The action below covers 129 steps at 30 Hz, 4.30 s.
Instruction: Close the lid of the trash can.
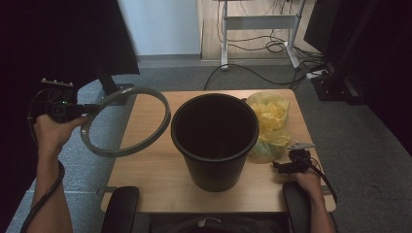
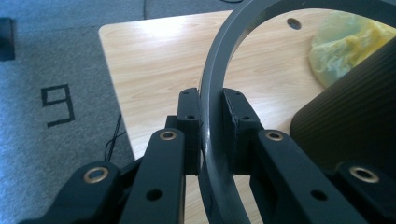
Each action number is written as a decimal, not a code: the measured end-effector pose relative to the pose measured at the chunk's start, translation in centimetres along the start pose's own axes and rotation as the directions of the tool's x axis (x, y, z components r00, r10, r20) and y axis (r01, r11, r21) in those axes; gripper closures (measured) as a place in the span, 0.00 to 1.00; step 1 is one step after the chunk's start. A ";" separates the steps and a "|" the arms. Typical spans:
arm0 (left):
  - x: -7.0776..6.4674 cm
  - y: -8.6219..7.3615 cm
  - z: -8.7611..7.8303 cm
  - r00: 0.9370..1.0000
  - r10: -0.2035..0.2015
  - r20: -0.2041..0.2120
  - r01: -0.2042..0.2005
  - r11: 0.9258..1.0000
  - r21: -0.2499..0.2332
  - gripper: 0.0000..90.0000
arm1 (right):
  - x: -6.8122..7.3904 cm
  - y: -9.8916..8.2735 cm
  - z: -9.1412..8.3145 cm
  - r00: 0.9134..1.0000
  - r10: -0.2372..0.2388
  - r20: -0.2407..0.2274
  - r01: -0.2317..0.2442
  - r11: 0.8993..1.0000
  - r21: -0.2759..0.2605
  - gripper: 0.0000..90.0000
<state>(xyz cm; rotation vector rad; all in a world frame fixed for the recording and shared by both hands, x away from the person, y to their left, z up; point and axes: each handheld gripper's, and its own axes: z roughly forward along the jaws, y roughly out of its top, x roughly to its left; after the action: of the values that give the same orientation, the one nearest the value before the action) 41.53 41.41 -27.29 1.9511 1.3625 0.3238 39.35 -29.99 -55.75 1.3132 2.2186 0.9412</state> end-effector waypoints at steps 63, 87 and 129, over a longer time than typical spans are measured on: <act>-13.6 6.5 10.4 0.941 0.232 0.245 -0.245 0.969 0.025 0.86 | 0.1 0.0 0.0 1.000 -0.008 -0.009 0.008 1.000 0.000 0.00; -19.5 8.5 13.7 0.907 0.301 0.294 -0.322 0.946 0.027 0.86 | 0.1 0.0 0.0 1.000 -0.010 -0.012 0.010 1.000 0.000 0.00; -15.0 4.0 9.9 0.910 0.378 0.173 -0.362 0.925 -0.113 0.00 | 0.2 0.0 0.0 1.000 -0.013 -0.014 0.013 1.000 0.000 0.00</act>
<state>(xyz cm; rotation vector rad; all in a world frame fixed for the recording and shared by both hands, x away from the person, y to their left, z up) 43.90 23.25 -28.73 2.1091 0.8387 0.3500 39.21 -29.83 -55.75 1.2944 2.2349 0.9486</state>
